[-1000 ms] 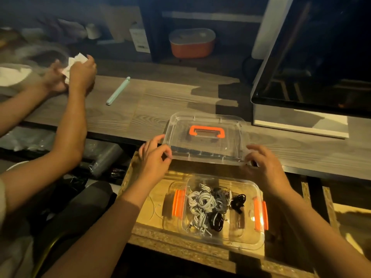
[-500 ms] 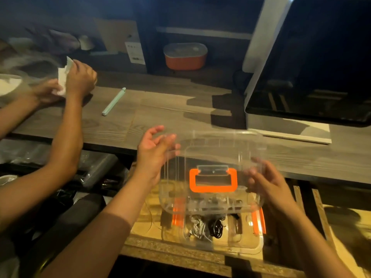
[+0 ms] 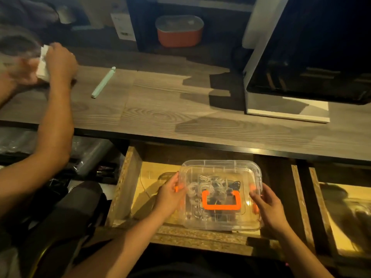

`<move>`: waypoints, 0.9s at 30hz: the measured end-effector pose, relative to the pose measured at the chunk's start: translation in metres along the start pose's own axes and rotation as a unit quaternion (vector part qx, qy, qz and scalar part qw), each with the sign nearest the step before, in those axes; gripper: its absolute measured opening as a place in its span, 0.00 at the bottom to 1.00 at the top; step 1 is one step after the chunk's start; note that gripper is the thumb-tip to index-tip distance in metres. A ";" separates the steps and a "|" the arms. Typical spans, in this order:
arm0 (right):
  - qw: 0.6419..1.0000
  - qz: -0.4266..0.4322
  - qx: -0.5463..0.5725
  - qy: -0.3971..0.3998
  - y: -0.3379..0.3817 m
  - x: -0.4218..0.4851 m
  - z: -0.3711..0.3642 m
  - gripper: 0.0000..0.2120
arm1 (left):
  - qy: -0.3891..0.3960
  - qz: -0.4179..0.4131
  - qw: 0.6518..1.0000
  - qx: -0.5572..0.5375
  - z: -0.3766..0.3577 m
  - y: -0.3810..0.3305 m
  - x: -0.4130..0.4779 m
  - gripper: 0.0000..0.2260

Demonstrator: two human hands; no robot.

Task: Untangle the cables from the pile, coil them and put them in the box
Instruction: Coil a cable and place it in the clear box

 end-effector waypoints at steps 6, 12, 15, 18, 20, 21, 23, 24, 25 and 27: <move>0.993 -0.028 -0.113 -0.005 -0.014 -0.002 0.002 0.19 | 0.005 0.000 0.999 0.043 -0.001 0.001 0.004 0.25; 0.992 -0.073 -0.084 -0.060 -0.015 0.003 0.001 0.29 | 0.002 0.039 0.995 0.088 0.013 0.006 0.013 0.29; 0.987 -0.119 -0.064 -0.084 -0.020 0.006 0.004 0.31 | -0.002 0.072 0.994 0.083 0.013 0.007 0.014 0.32; 0.986 -0.143 -0.050 -0.070 -0.018 0.010 0.006 0.28 | 0.012 0.099 0.991 0.089 0.010 0.010 0.017 0.30; 0.987 -0.150 -0.036 -0.051 -0.013 0.010 0.008 0.25 | 0.017 0.121 0.989 0.085 0.008 0.012 0.016 0.29; 0.987 -0.153 -0.029 -0.038 -0.013 0.009 0.009 0.22 | 0.021 0.140 0.988 0.066 0.008 0.013 0.015 0.28; 0.987 -0.157 -0.034 -0.004 -0.015 0.007 0.014 0.14 | 0.030 0.185 0.982 0.010 0.005 0.014 0.012 0.23; 0.986 -0.161 -0.033 0.011 -0.016 0.006 0.015 0.12 | 0.034 0.198 0.980 -0.005 0.005 0.014 0.011 0.23; 0.985 -0.168 -0.024 0.017 -0.017 0.005 0.015 0.13 | 0.042 0.204 0.978 -0.007 0.005 0.015 0.010 0.25; 0.984 -0.175 -0.022 0.003 -0.016 0.006 0.014 0.19 | 0.064 0.209 0.976 0.000 0.006 0.018 0.013 0.39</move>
Point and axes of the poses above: each hand's wrist, its own x-axis towards the middle knuckle, its own z-axis out of the back of the hand, y = z × x, the point moved 4 cm from there along x, towards the middle knuckle, and after that the axes turned 11 degrees about -x, right-handed, at the moved point
